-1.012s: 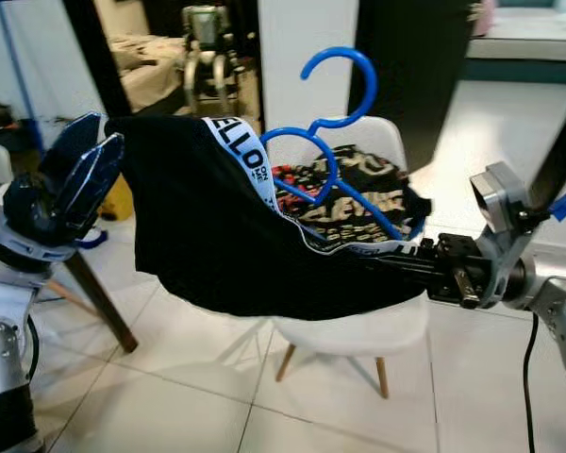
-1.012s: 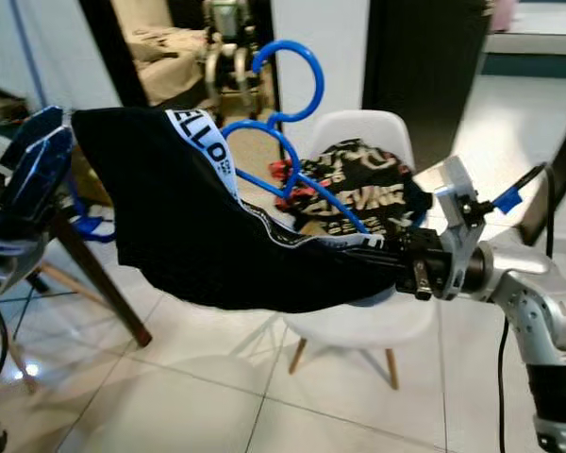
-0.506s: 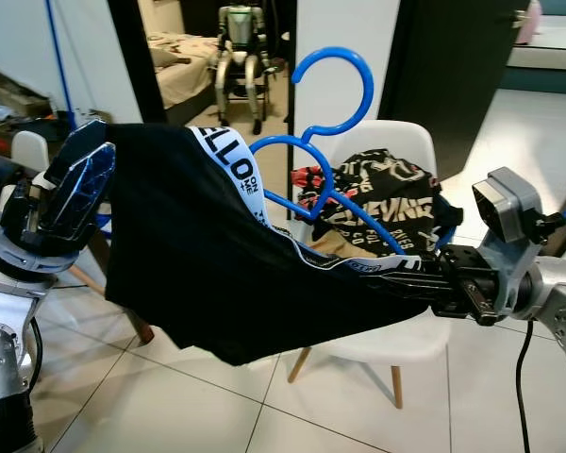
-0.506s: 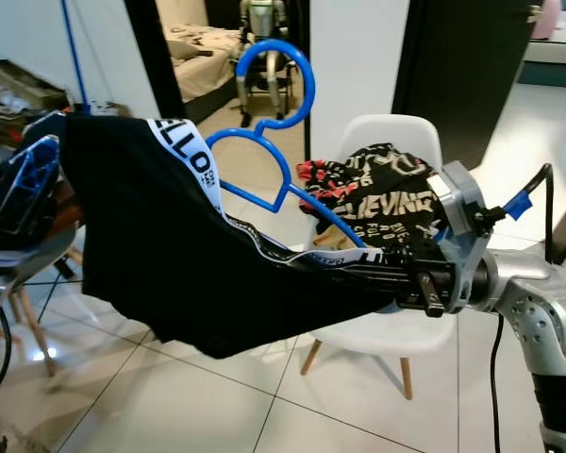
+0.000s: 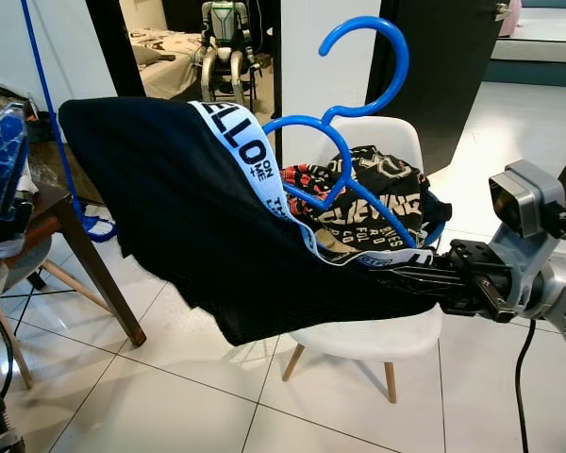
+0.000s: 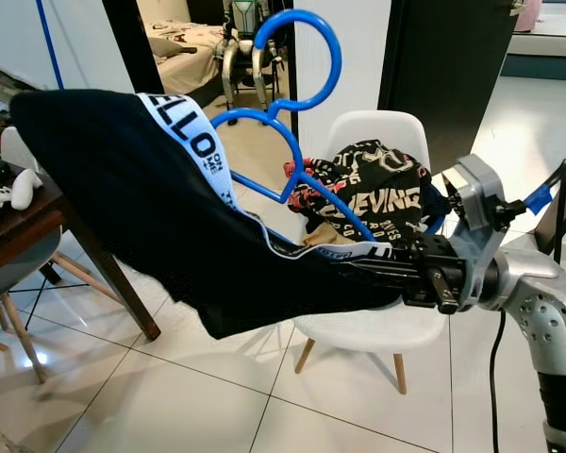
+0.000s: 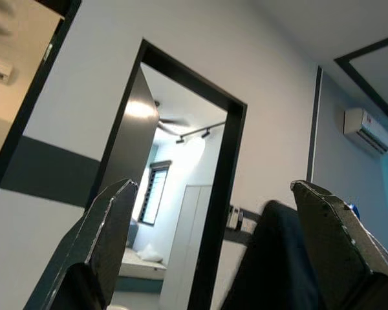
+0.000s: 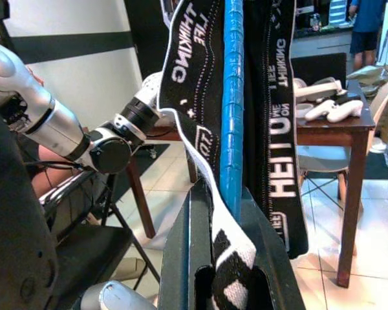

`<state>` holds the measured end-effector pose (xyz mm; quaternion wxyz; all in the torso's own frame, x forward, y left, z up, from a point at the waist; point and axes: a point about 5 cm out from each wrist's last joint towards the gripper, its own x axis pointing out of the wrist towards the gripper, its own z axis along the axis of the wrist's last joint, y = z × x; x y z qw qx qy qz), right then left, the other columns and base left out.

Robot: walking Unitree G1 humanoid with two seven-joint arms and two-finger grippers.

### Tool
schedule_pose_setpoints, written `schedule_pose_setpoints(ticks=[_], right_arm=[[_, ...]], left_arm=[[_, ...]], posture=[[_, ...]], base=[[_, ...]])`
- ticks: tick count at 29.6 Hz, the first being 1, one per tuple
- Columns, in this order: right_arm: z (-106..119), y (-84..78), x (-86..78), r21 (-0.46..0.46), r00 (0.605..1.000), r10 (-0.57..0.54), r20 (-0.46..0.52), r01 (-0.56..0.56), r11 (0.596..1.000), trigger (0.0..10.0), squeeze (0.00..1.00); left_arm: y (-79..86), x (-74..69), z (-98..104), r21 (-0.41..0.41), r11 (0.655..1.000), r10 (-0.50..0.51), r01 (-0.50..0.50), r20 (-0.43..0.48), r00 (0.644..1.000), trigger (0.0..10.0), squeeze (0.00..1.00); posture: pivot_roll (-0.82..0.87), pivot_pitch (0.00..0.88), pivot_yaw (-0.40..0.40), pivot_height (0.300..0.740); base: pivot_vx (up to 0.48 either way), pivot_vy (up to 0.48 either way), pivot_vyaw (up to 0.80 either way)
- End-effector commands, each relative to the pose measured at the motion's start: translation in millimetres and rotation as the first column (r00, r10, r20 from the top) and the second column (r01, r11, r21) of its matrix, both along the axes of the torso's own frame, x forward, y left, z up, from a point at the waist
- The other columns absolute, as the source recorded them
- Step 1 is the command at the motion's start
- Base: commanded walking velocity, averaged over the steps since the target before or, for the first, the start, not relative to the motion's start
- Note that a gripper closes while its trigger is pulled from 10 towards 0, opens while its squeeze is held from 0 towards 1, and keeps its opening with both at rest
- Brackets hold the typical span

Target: Hang hanger

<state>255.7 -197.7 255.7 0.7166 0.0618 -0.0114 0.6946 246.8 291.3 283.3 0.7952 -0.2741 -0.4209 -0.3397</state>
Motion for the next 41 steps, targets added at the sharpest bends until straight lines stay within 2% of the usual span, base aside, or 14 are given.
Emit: schedule_pose_setpoints(ticks=[1,2,3,5,6,13,20,21,22,23,41], right_arm=[[4.1,4.4,-4.1,0.000,0.999,0.037,0.018,-0.037,0.999,0.0,0.00],[3.7,6.3,-4.8,-0.006,0.999,0.045,0.018,-0.045,0.999,0.0,0.00],[3.7,6.3,-4.8,-0.006,0.999,0.045,0.018,-0.045,0.999,0.0,0.00],[3.4,9.9,-5.8,-0.010,0.998,0.058,0.018,-0.058,0.998,0.0,0.00],[3.4,10.7,-6.0,-0.010,0.998,0.061,0.018,-0.061,0.998,0.0,0.00],[1.6,17.1,-7.8,-0.021,0.996,0.087,0.015,-0.087,0.996,0.0,0.00],[-0.3,20.7,-8.4,-0.025,0.995,0.100,0.009,-0.099,0.995,0.0,0.00],[-0.8,21.3,-8.9,-0.027,0.995,0.104,0.007,-0.104,0.994,0.0,0.00],[-0.8,21.3,-8.9,-0.027,0.995,0.104,0.007,-0.104,0.994,0.0,0.00],[-1.3,22.0,-9.4,-0.030,0.994,0.107,0.005,-0.107,0.994,0.0,0.00],[-2.9,25.1,-9.6,-0.038,0.994,0.108,0.001,-0.108,0.993,0.0,0.00]], left_arm=[[2.0,-0.4,2.9,-0.001,1.000,-0.007,0.007,0.007,1.000,10.0,0.00],[-5.2,-0.9,0.7,0.003,0.998,-0.059,0.059,0.013,0.998,10.0,0.00],[-5.2,-0.9,0.7,0.003,0.998,-0.059,0.059,0.013,0.998,10.0,0.00],[-23.4,-2.8,-5.1,0.038,0.984,-0.174,0.173,0.024,0.984,10.0,0.00],[-27.3,-3.5,-6.2,0.046,0.979,-0.202,0.201,0.028,0.979,10.0,0.00],[-36.2,-5.4,-8.3,0.083,0.956,-0.286,0.282,0.033,0.958,10.0,0.00],[-39.0,-6.6,-10.0,0.092,0.949,-0.306,0.302,0.031,0.952,10.0,0.00],[-38.9,-7.1,-10.0,0.084,0.948,-0.311,0.307,0.035,0.950,6.9,0.00],[-38.9,-7.1,-10.0,0.084,0.948,-0.311,0.307,0.035,0.950,6.9,0.00],[-38.8,-7.4,-10.1,0.081,0.947,-0.315,0.311,0.037,0.948,0.0,0.00],[-40.2,-10.0,-11.3,0.089,0.933,-0.353,0.348,0.043,0.935,0.0,0.00]], posture=[[-0.04,0.000,0.026,0.740],[-0.04,0.000,0.026,0.740],[-0.04,0.000,0.026,0.740],[-0.04,0.000,0.028,0.740],[-0.04,0.000,0.028,0.740],[-0.05,0.000,0.031,0.740],[-0.04,0.000,0.031,0.740],[-0.04,0.000,0.031,0.740],[-0.04,0.000,0.031,0.740],[-0.04,0.000,0.031,0.740],[-0.04,0.000,0.030,0.740]], base=[[0.000,0.000,0.00],[0.000,0.000,0.00],[0.000,0.000,0.00],[0.000,0.000,0.00],[0.000,0.000,0.00],[0.000,0.000,0.00],[0.000,0.000,0.00],[0.000,0.000,0.00],[0.000,0.000,0.00],[0.000,0.000,0.00],[0.000,0.000,0.00]])
